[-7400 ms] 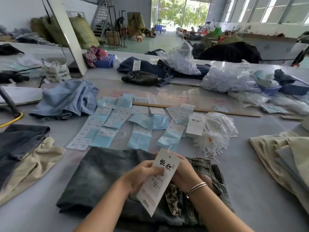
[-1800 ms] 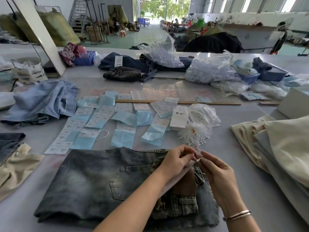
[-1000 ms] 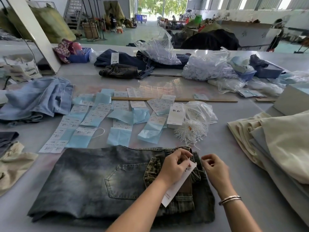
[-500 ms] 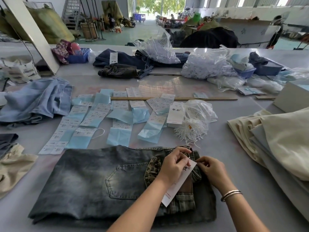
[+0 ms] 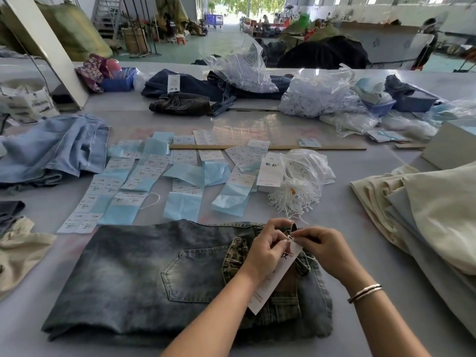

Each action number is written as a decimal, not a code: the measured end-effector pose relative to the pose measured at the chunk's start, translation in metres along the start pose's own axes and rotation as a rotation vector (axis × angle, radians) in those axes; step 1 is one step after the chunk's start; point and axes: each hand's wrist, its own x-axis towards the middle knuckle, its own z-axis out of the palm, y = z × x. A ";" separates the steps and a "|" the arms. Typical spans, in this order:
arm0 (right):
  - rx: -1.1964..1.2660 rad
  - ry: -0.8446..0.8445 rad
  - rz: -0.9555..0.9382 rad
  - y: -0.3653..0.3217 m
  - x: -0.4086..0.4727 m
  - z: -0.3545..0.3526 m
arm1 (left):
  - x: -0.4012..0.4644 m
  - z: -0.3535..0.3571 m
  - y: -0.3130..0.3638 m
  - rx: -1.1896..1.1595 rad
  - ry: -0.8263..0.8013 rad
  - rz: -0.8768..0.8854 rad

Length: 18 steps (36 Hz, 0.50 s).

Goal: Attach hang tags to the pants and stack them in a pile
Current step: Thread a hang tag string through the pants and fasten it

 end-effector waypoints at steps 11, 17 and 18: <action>-0.029 -0.017 -0.063 -0.003 -0.003 -0.001 | -0.001 -0.001 0.001 -0.003 0.003 -0.019; -0.048 -0.022 -0.068 -0.002 -0.001 -0.002 | -0.001 -0.001 0.001 0.012 0.001 -0.029; -0.046 -0.018 -0.069 -0.002 -0.001 -0.002 | -0.001 -0.001 0.001 0.013 0.002 -0.031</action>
